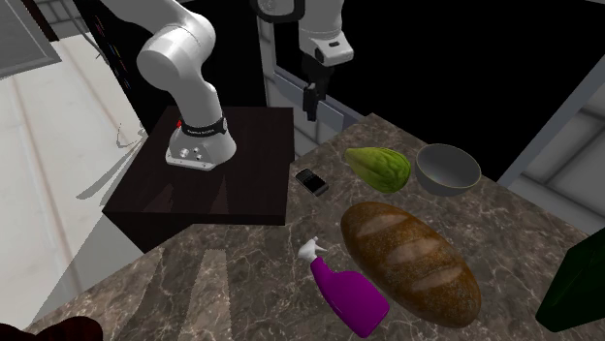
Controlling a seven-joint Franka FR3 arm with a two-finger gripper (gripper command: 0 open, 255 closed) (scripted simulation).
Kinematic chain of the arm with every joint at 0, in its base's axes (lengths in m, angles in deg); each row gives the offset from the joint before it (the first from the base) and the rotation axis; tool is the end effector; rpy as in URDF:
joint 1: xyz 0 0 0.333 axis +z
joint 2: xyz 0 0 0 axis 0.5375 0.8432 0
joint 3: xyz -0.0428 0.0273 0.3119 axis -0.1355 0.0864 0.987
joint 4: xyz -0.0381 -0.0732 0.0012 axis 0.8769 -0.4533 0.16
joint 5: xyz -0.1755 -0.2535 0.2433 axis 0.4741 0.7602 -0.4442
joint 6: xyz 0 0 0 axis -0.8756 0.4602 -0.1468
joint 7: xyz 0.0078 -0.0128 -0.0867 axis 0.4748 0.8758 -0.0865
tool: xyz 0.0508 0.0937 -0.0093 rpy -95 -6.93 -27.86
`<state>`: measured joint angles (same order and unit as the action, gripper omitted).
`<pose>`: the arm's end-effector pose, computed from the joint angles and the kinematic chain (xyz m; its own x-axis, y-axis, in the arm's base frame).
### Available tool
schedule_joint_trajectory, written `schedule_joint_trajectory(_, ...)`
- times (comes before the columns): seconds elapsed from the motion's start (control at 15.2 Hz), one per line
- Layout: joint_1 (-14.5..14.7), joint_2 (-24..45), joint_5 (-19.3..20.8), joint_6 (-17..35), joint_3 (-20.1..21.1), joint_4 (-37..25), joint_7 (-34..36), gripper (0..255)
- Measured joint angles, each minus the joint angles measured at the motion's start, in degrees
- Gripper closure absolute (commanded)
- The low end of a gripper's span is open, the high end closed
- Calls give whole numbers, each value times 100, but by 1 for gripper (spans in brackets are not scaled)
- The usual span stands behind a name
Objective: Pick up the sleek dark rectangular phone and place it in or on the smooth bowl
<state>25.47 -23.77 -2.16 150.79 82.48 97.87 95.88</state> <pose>0.3317 -0.0531 0.3590 0.9548 -0.2971 -0.0029 -0.2970 -0.9540 -0.0404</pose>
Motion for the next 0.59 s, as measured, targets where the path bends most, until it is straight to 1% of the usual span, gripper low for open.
schedule_joint_trajectory(0.07,-35,104,-19,235,-3,132,77,0)
schedule_joint_trajectory(0.4,-239,1177,-118,1575,-158,428,271,0)
schedule_joint_trajectory(0.59,-270,1955,-307,2364,-273,449,325,0)
